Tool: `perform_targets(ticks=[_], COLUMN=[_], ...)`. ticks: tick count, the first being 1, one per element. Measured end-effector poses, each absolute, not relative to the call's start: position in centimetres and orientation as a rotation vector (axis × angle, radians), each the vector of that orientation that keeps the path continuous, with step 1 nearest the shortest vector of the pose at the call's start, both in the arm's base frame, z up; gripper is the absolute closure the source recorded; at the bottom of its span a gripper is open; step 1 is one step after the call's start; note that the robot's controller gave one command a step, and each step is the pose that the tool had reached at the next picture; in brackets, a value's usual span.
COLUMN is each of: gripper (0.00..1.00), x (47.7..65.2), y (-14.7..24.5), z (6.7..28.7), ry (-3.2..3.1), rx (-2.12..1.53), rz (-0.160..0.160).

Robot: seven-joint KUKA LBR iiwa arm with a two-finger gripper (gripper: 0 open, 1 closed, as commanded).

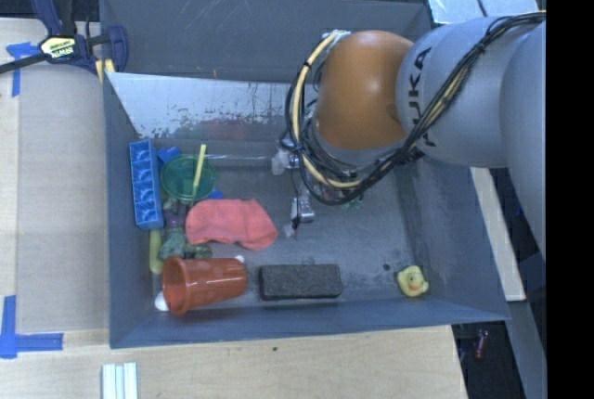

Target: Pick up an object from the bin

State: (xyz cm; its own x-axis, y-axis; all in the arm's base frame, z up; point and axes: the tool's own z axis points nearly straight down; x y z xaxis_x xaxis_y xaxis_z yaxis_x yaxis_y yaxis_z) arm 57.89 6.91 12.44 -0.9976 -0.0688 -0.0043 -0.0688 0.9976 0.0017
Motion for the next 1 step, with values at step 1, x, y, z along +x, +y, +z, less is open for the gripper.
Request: perform_targets(ticks=[1], gripper=[0.00], x=[56.20], y=[12.19], z=[7.99], ry=[3.129], rx=[-0.141], rz=[0.003])
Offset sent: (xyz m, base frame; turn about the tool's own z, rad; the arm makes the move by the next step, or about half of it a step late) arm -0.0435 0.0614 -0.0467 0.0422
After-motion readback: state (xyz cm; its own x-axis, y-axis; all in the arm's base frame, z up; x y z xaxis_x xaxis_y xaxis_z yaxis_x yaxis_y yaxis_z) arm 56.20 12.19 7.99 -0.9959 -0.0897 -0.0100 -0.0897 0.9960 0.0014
